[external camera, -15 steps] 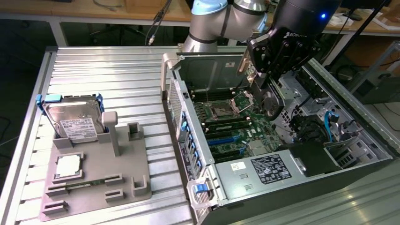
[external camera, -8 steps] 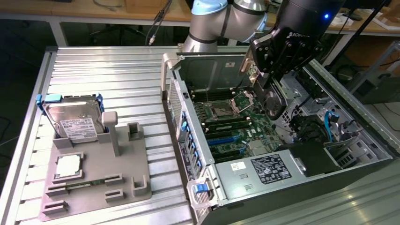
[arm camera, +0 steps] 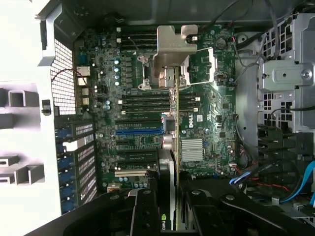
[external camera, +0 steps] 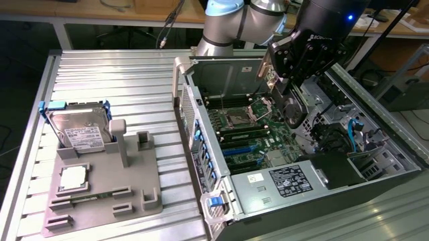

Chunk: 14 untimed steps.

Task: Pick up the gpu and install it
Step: 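Insert the gpu into the slot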

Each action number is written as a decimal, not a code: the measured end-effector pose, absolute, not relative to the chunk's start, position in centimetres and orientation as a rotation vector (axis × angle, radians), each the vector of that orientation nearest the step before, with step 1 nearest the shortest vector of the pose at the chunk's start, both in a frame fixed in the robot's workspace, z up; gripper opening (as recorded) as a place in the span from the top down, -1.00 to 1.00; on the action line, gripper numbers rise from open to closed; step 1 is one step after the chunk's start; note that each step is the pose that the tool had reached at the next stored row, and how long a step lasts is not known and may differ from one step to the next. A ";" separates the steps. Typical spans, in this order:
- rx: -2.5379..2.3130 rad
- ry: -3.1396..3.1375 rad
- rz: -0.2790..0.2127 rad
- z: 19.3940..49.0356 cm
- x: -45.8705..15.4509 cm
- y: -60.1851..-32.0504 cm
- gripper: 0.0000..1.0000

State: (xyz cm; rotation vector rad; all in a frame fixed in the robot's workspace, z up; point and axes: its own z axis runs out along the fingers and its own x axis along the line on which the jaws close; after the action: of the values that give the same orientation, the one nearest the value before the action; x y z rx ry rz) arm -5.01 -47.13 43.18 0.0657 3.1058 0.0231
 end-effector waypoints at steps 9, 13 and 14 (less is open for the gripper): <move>0.000 3.107 0.024 43.2 -5.0 -47.1 0.46; -0.026 3.107 0.025 43.2 -5.0 -47.1 0.46; -0.031 3.107 0.025 43.2 -5.0 -47.1 0.46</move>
State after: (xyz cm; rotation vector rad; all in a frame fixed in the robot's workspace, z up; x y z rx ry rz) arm -5.02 -47.13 43.19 -0.0310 3.1068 0.0248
